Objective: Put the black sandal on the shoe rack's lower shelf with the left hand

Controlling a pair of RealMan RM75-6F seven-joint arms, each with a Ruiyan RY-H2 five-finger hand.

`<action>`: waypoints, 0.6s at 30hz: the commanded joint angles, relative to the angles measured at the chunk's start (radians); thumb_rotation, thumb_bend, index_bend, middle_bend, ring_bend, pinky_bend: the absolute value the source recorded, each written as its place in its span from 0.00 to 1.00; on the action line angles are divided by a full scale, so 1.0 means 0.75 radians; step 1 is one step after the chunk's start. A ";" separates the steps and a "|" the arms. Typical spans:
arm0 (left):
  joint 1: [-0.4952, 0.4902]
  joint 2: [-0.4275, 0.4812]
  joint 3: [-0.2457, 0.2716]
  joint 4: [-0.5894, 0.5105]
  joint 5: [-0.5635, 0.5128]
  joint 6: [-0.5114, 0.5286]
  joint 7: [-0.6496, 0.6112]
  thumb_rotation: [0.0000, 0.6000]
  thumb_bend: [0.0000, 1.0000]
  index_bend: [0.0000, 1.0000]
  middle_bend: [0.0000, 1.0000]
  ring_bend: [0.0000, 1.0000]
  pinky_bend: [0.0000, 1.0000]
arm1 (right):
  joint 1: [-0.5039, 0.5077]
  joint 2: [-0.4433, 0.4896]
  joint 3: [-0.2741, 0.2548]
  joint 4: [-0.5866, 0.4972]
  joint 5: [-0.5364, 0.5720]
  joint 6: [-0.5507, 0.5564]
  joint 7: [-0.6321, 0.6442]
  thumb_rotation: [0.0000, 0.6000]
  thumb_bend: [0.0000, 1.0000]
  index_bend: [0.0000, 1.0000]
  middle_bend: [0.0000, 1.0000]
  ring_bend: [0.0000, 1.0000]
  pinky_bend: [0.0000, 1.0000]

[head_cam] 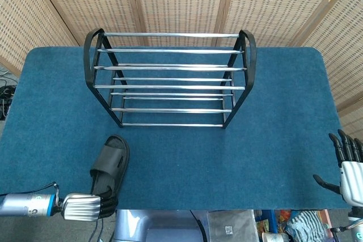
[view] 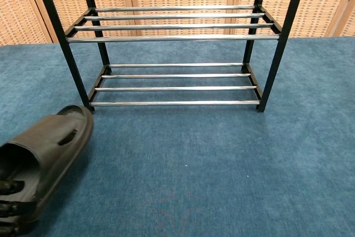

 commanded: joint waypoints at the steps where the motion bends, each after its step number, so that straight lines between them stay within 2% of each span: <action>1: -0.127 0.014 -0.056 -0.102 0.035 -0.126 0.000 1.00 0.10 0.67 0.57 0.41 0.40 | 0.002 -0.001 0.000 0.002 0.003 -0.004 -0.005 1.00 0.00 0.00 0.00 0.00 0.00; 6: -0.254 -0.004 -0.128 -0.094 0.042 -0.188 -0.094 1.00 0.10 0.67 0.57 0.41 0.40 | 0.005 -0.010 0.005 0.005 0.015 -0.009 -0.027 1.00 0.00 0.00 0.00 0.00 0.00; 12: -0.318 -0.025 -0.191 -0.049 0.009 -0.222 -0.157 1.00 0.10 0.67 0.57 0.41 0.40 | 0.025 -0.022 0.028 0.022 0.083 -0.054 -0.044 1.00 0.00 0.00 0.00 0.00 0.00; 18: -0.367 -0.089 -0.236 0.060 -0.030 -0.238 -0.267 1.00 0.10 0.67 0.57 0.41 0.40 | 0.038 -0.032 0.040 0.032 0.126 -0.082 -0.061 1.00 0.00 0.00 0.00 0.00 0.00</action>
